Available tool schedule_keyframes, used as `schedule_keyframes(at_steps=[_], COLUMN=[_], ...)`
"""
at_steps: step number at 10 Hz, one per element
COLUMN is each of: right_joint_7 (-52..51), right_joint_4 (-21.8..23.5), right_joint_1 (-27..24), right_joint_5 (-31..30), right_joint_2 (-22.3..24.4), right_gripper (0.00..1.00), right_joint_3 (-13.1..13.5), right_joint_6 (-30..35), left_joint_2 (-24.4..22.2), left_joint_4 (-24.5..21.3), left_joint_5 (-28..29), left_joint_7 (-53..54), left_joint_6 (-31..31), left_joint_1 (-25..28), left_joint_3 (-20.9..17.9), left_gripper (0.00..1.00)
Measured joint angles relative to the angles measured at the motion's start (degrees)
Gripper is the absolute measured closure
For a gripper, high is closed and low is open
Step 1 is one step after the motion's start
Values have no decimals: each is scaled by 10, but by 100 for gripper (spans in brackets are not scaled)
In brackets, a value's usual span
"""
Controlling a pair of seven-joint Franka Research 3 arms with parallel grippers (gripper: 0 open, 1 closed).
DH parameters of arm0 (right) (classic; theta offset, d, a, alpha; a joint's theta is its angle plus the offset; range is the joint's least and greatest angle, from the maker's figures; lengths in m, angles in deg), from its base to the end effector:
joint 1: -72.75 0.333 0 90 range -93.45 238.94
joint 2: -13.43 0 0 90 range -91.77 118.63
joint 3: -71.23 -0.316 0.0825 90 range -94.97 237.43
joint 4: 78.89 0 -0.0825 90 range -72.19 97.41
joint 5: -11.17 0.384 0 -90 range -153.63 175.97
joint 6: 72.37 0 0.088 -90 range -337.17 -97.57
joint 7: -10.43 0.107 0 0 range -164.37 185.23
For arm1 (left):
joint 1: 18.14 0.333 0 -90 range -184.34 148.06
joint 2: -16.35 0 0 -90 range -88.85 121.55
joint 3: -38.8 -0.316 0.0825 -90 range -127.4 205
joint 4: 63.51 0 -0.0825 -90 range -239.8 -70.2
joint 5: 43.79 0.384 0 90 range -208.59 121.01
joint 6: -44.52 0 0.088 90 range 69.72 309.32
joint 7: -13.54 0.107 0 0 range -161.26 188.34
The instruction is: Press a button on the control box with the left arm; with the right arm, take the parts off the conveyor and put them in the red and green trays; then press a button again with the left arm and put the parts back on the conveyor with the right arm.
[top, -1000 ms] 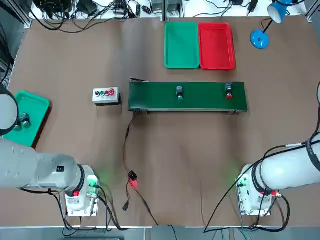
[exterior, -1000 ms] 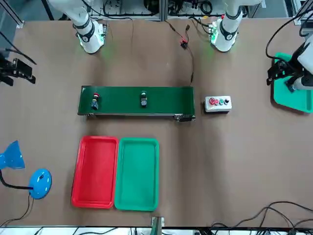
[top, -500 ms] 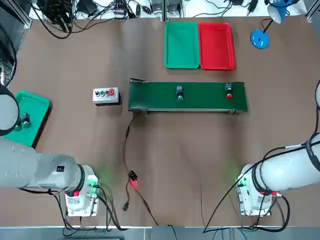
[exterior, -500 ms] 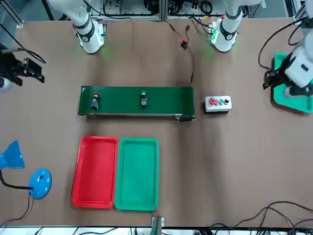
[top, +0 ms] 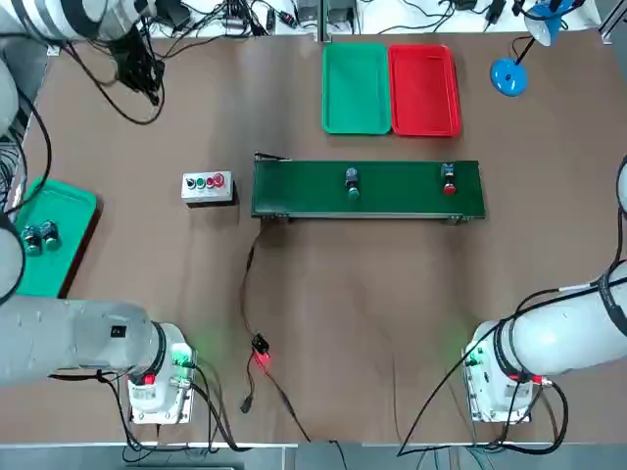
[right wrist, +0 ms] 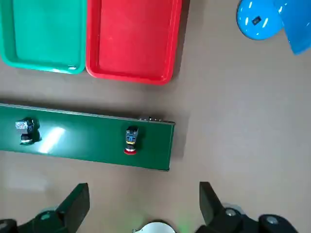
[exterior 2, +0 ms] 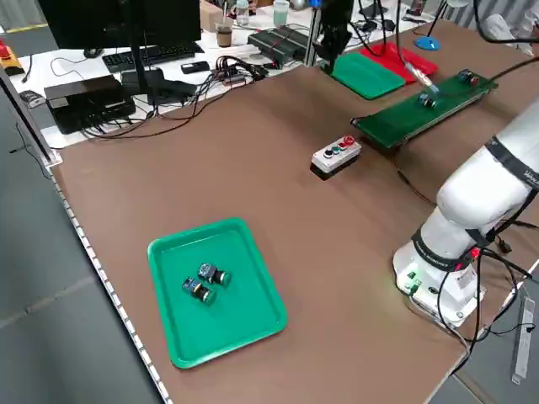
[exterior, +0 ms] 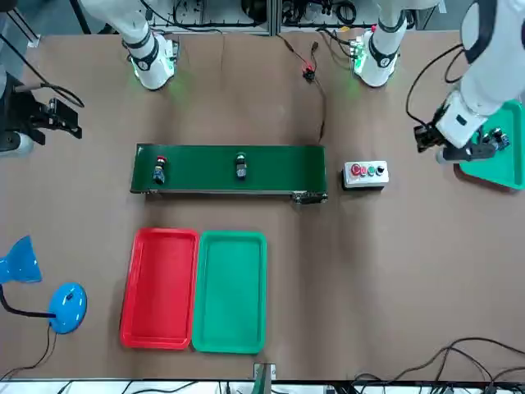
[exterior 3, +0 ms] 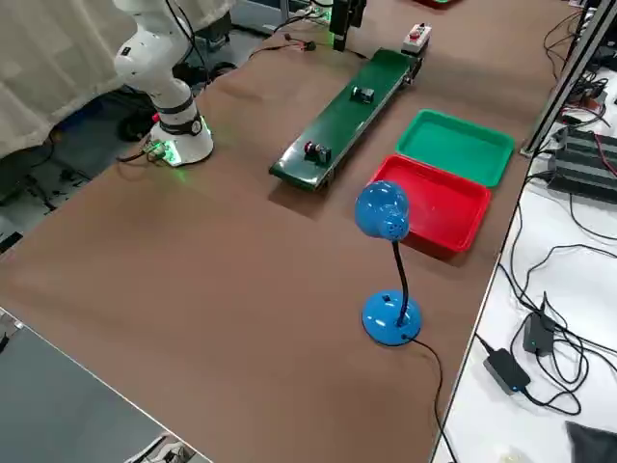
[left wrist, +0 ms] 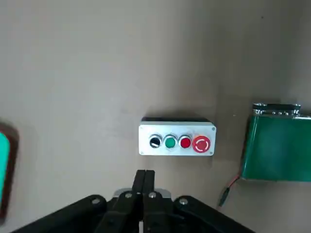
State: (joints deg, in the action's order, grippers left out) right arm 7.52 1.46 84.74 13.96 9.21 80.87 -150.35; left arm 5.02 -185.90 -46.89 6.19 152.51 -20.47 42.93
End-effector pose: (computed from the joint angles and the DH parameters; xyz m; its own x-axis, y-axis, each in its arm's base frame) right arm 0.5539 0.0328 0.6448 0.9887 0.1005 -0.1116 0.0964 -0.9945 -0.0419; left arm 0.4853 -0.0605 0.4863 0.9977 0.0345 -0.0584 0.0362 -0.9989 0.0291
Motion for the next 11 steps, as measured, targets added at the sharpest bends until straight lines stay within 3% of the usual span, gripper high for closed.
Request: schedule_keyframes(at_steps=[3, 5, 8, 11], right_joint_7=[0, 0, 0, 0], right_joint_4=[0, 0, -1, -1], right_joint_1=[-2, -13, -38, -39], right_joint_5=[-1, -3, -4, -4], right_joint_2=[0, 3, 10, 10], right_gripper=[0, 0, 0, 0], right_joint_3=[4, 8, 9, 8], right_joint_6=[-1, -1, -1, -1], left_joint_2=[-23, -21, 2, 59], left_joint_4=[-124, -187, -212, -213], left_joint_5=[-5, -5, -5, -5], left_joint_7=[-32, -41, -41, -45], left_joint_6=[107, 177, 234, 292], left_joint_1=[0, 0, 1, 1], left_joint_3=[61, 76, 82, 93], left_gripper=[99, 99, 99, 99])
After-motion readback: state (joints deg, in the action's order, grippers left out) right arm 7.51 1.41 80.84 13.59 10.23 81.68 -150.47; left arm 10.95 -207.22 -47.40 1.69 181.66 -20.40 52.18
